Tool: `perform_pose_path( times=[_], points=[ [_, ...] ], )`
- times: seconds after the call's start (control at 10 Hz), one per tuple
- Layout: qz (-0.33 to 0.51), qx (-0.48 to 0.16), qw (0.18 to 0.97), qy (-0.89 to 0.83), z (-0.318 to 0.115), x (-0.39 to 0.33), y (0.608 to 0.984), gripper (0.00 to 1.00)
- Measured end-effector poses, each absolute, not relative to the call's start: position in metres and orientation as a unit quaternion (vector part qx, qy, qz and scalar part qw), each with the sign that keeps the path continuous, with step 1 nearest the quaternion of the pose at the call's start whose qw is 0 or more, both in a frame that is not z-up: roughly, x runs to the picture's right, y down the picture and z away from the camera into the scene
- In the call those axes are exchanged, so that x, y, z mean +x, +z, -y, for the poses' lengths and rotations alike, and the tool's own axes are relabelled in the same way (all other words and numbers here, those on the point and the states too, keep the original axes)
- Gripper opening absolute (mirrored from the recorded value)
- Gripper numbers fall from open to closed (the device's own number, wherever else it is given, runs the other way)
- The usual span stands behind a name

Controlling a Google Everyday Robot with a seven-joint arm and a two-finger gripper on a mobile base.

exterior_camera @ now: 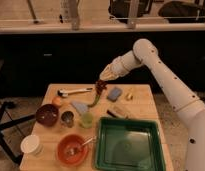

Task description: Place grapes in purple bowl

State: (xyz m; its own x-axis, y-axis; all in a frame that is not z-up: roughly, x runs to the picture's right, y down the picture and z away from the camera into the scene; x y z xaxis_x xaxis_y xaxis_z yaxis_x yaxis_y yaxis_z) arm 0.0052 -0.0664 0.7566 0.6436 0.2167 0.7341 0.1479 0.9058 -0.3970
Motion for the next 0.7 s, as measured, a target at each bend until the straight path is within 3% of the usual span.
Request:
perform_pose_path(
  times=[0.4,0.7],
  points=[
    [0.542,-0.260,0.799,0.014,0.053,-0.051,0.748,0.00],
    [0.595,-0.273,0.755,0.026,0.039,-0.054,0.732,0.00]
  ],
)
